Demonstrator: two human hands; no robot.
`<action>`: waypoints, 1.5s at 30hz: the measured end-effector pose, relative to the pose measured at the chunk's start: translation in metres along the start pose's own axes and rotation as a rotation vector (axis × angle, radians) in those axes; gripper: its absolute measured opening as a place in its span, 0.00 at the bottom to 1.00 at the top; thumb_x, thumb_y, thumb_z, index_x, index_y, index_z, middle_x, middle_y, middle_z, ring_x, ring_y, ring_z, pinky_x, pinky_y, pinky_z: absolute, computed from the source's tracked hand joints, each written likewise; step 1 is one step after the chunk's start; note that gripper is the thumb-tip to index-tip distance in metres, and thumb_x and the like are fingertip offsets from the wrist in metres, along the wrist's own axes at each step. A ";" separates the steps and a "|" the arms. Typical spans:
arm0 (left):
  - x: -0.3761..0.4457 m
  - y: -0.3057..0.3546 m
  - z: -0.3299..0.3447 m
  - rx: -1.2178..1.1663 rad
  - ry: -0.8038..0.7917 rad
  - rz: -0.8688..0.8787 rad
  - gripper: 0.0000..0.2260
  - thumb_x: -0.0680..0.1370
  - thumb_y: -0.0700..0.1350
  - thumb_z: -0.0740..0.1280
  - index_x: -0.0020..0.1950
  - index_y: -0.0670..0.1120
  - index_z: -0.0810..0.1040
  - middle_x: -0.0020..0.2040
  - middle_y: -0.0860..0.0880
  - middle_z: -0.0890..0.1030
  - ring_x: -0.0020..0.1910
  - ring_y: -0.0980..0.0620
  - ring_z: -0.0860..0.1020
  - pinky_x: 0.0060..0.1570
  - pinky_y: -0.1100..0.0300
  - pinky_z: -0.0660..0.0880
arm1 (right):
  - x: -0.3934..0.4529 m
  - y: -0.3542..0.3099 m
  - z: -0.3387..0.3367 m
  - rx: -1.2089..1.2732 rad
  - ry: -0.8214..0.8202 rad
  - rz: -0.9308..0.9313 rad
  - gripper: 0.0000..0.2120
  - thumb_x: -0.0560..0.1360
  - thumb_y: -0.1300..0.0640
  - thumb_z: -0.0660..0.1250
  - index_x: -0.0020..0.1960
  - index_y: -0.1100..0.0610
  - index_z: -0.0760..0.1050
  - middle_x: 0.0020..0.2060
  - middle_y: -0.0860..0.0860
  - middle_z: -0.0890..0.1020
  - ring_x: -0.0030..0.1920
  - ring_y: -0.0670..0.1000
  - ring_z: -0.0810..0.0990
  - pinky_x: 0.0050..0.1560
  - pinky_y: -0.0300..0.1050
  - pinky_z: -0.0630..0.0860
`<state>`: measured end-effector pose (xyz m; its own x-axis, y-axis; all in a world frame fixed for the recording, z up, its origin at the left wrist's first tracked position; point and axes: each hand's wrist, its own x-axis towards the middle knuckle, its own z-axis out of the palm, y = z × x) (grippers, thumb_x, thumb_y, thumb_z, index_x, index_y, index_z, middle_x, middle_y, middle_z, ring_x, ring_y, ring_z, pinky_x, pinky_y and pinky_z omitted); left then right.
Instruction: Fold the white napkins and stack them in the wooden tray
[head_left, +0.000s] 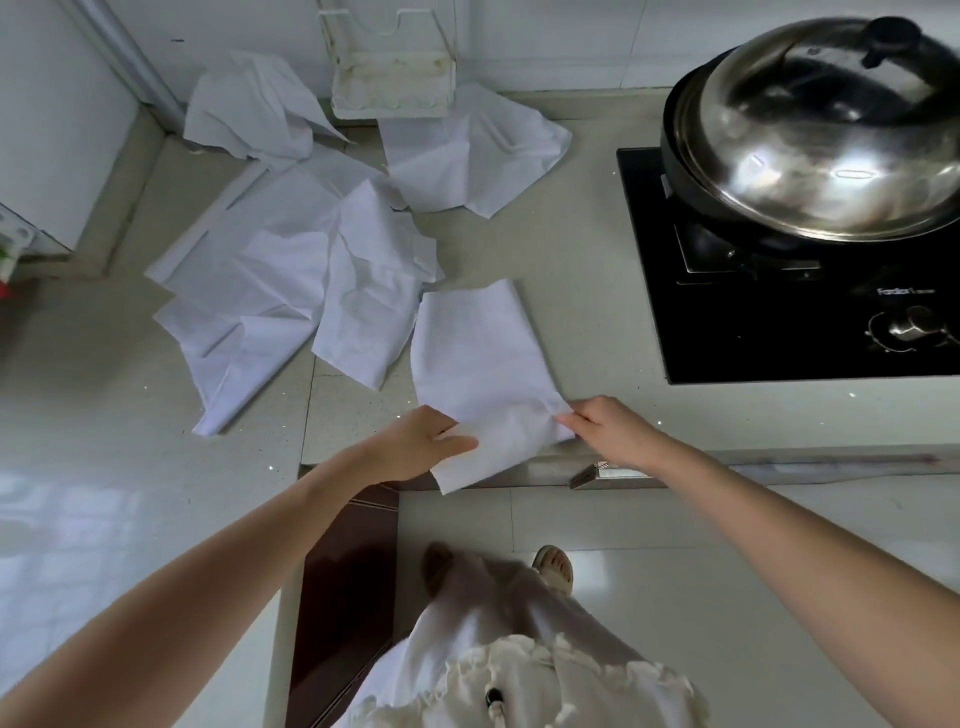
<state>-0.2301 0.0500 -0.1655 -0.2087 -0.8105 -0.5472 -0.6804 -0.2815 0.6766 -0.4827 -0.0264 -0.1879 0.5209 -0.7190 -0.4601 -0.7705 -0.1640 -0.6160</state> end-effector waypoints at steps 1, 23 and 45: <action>0.005 0.001 -0.005 -0.114 -0.006 -0.038 0.05 0.80 0.48 0.65 0.55 0.52 0.76 0.45 0.57 0.78 0.43 0.59 0.76 0.39 0.71 0.70 | 0.003 -0.002 -0.006 0.041 -0.026 0.035 0.18 0.81 0.52 0.58 0.37 0.60 0.72 0.31 0.53 0.72 0.34 0.51 0.70 0.37 0.45 0.65; 0.063 0.012 0.007 -0.271 0.500 -0.523 0.11 0.76 0.39 0.61 0.35 0.43 0.63 0.33 0.49 0.65 0.29 0.53 0.64 0.27 0.63 0.59 | 0.086 -0.016 -0.022 0.002 0.359 0.265 0.08 0.77 0.61 0.64 0.40 0.62 0.72 0.36 0.54 0.76 0.36 0.52 0.72 0.35 0.45 0.68; 0.071 0.009 0.013 -0.040 0.531 -0.554 0.13 0.83 0.43 0.53 0.60 0.35 0.68 0.58 0.37 0.76 0.53 0.39 0.77 0.42 0.53 0.72 | 0.118 -0.015 -0.004 -0.067 0.547 -0.047 0.17 0.77 0.71 0.57 0.63 0.65 0.75 0.57 0.59 0.76 0.55 0.58 0.77 0.56 0.42 0.69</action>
<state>-0.2604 -0.0034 -0.2044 0.5275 -0.6805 -0.5087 -0.5590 -0.7288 0.3954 -0.4110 -0.1109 -0.2301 0.3023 -0.9529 -0.0226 -0.7821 -0.2344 -0.5774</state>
